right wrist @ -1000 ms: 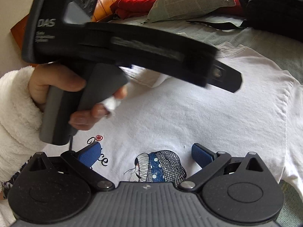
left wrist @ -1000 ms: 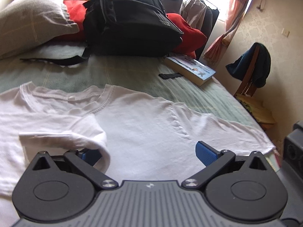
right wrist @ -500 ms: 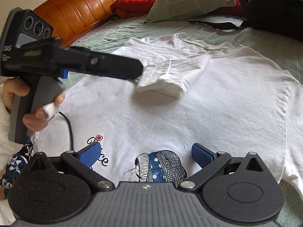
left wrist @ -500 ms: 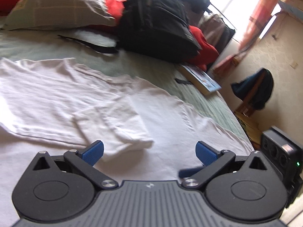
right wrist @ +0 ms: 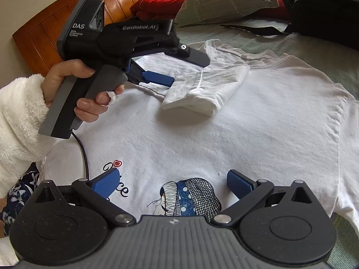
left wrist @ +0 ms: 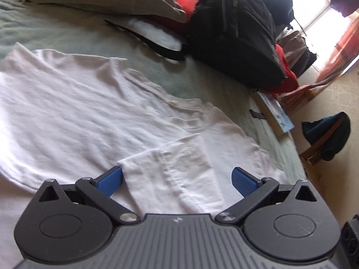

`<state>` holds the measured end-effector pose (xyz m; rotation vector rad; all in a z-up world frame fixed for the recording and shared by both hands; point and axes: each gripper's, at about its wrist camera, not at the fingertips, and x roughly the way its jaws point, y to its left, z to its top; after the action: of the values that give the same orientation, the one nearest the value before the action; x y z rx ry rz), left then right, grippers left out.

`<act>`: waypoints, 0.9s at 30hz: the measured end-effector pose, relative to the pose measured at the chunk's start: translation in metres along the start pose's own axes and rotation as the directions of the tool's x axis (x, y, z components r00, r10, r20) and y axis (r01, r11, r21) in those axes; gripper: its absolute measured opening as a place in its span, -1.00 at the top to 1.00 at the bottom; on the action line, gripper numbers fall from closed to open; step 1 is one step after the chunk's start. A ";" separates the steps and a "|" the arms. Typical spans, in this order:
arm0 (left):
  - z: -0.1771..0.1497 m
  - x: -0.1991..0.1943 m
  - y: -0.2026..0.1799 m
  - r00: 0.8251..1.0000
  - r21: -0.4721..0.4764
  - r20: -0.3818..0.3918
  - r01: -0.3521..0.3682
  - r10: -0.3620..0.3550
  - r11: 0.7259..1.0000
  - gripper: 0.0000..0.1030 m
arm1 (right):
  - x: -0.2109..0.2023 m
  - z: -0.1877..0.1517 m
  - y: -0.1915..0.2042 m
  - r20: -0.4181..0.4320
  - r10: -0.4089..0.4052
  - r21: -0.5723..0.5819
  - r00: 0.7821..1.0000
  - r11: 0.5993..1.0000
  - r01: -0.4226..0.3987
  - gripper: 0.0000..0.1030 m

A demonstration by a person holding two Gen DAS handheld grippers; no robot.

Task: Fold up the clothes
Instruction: 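Lay the strip down on the shirt body and open the left gripper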

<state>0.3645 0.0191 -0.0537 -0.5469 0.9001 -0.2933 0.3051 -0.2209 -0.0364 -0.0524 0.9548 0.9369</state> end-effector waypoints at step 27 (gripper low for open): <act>0.009 -0.012 -0.080 0.991 0.182 0.018 0.130 -0.135 0.975 -0.99 | -0.002 0.000 -0.005 0.015 0.016 0.021 1.000 1.000 -0.016 -1.00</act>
<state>0.3635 -0.0390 0.0038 -0.4429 0.7997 -0.4821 0.3081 -0.2250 -0.0369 -0.0194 0.9522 0.9407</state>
